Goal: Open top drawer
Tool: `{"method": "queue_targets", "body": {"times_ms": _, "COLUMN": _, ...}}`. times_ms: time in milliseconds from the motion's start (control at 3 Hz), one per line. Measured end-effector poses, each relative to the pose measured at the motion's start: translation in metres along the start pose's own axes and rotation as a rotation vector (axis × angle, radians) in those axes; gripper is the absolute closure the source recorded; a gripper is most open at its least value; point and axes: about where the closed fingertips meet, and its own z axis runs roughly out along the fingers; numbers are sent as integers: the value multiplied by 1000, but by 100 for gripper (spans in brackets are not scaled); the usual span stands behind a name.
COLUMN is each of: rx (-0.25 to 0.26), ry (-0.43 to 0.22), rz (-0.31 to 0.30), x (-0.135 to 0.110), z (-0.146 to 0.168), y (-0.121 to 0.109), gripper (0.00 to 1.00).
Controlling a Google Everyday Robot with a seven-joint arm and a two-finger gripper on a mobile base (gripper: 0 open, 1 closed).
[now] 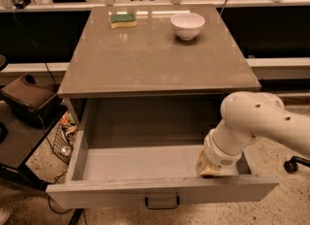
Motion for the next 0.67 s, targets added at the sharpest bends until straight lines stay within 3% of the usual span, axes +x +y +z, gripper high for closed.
{"method": "queue_targets", "body": {"times_ms": 333, "rx": -77, "ry": 12, "rz": -27, "x": -13, "z": 4, "y": 27, "gripper": 86}}
{"method": "queue_targets", "body": {"times_ms": 667, "rx": -162, "ry": 35, "rz": -56, "x": -24, "z": -4, "y": 59, "gripper": 62}}
